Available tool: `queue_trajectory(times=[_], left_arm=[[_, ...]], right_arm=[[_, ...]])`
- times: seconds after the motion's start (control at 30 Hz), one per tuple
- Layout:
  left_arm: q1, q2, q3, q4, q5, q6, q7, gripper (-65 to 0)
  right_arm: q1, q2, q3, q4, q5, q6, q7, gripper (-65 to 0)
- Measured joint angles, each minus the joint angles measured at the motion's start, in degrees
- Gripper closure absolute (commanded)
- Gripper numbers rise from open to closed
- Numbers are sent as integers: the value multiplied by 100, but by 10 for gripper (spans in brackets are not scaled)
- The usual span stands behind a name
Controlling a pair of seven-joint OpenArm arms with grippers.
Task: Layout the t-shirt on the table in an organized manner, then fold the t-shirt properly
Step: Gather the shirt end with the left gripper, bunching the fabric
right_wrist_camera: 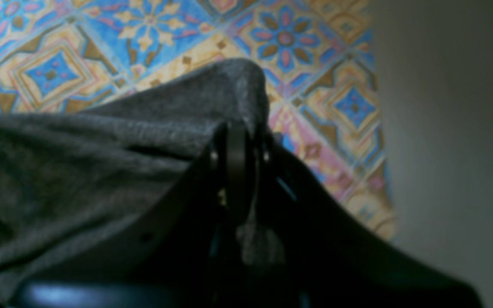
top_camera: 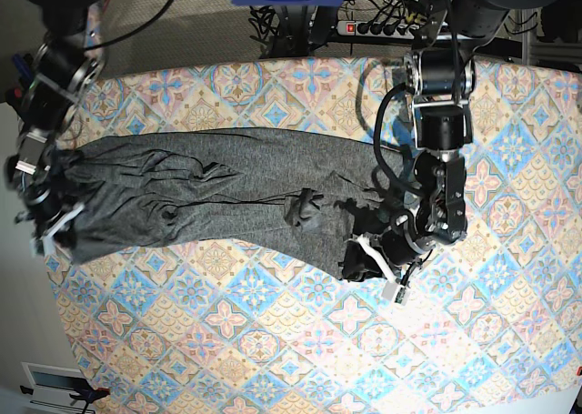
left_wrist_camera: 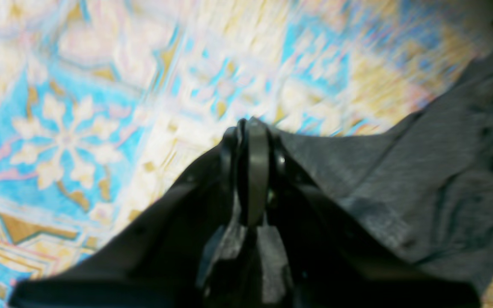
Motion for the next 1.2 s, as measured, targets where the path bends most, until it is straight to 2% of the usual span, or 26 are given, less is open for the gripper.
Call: queue_trajectory(times=[0.07,0.17,0.37,0.57,0.77,0.93,1.07,1.2], left_arm=[[9,-13,7,20,-31,-2,334,-33],[39,-33,11,20,-37,2,396,-33],[573,-186,7,597,-17,22,439,-33],[977,-186,4,1497,-81,-11,396,-33],[1134,-313,-15,1491,-70,-13,435,-33],[1163,-269,-437,1488,-83,-22,433,-32],[1255,-317,-555,1497,-76,20,417,-32],[1526,-295,-525,1878,-57,-2,439,-32]], right_arm=[[-201,-162,46,219,-4,15,-323,0],[-310,-345,46,511,-50,37,-706,0],[-798,-286,179,1552,22,7,-708,0],[-1154,-708,986,2168,-2,59,-750,0],[-1333,-656,1432,2232,7,44,-734,0],[-1307,-944,2085,2264,15,35,-688,0],[-1327,-1123,2090,2264,-4,42,-730,0],[-1294,-1141,2227,2321,9,42,-697,0]])
